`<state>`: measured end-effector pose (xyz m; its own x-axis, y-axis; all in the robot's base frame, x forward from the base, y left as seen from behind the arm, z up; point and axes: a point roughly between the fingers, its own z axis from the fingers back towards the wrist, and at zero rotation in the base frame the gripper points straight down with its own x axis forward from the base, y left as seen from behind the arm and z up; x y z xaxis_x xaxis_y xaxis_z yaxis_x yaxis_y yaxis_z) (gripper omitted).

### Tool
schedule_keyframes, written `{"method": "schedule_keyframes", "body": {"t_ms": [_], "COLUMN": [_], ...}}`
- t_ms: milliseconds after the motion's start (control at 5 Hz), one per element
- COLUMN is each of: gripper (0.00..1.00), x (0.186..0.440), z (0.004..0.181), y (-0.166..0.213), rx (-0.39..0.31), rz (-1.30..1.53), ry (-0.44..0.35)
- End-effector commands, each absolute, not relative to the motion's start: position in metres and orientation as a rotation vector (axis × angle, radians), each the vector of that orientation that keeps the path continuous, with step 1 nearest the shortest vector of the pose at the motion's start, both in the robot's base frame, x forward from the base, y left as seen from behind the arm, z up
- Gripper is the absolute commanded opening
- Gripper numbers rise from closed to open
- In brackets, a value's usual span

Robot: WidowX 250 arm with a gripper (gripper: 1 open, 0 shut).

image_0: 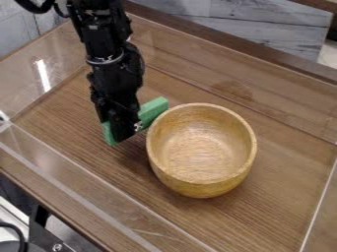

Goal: Put the green block in the brown bowl

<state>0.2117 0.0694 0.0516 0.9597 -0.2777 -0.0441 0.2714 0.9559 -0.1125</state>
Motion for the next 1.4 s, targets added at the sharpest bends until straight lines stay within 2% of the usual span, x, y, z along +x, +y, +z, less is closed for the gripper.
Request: {"method": "schedule_keyframes", "body": {"t_ms": [0, 200, 400, 600, 800, 1000, 1200], "gripper": [0.00, 0.00, 0.00, 0.00, 0.00, 0.00, 0.00], "x": [0.222, 0.225, 0.227, 0.214, 0.188, 0.181, 0.183], "z": [0.084, 0.114, 0.154, 0.174, 0.163, 0.143, 0.159], "y": [0.067, 0.053, 0.031, -0.019, -0.068, -0.070, -0.064], "rx": [-0.084, -0.084, -0.076, -0.071, -0.058, -0.041, -0.027], "rz": [-0.243, -0.221, -0.211, -0.298, -0.408, -0.428, -0.368], "ry": [0.015, 0.018, 0.005, -0.007, -0.013, -0.026, -0.060]}}
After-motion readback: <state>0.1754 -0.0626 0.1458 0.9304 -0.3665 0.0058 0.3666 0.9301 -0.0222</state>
